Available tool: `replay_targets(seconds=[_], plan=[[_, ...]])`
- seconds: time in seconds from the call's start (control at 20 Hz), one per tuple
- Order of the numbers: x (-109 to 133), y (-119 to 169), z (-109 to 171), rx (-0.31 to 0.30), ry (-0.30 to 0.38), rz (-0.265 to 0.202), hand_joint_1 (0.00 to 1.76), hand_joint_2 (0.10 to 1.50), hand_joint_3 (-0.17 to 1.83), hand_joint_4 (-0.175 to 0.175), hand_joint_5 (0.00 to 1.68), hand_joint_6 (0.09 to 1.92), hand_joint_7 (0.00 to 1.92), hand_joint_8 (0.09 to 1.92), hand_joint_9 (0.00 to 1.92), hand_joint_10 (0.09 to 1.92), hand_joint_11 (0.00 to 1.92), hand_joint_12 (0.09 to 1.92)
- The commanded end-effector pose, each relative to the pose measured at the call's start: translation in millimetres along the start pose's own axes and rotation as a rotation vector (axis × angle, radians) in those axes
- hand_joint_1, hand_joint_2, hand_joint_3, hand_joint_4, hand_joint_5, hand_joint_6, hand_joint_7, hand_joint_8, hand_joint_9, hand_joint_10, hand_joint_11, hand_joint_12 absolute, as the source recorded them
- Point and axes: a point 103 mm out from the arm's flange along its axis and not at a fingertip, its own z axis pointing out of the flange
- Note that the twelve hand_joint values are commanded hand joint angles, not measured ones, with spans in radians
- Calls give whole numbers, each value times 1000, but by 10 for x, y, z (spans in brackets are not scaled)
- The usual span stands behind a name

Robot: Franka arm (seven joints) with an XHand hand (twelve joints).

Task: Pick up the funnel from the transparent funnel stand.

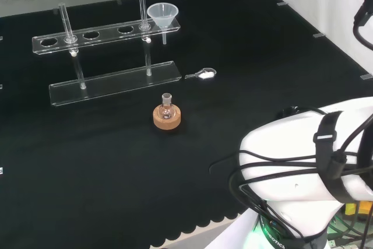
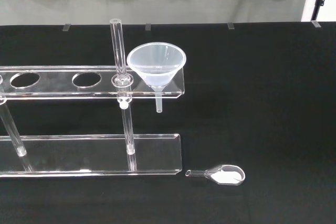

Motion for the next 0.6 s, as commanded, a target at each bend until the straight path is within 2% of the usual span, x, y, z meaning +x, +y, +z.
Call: replay_targets(seconds=[0.05,0.2,0.6], plan=[[-4,6,4,-8,-7,2,51,1111,566,20,201,201,94,556,265,632,106,1310],[-13,22,14,-8,-1,5,13,1208,398,20,256,87,95,533,262,620,77,1356],[-13,120,101,10,-9,18,8,1235,349,20,275,87,97,525,263,616,71,1362]])
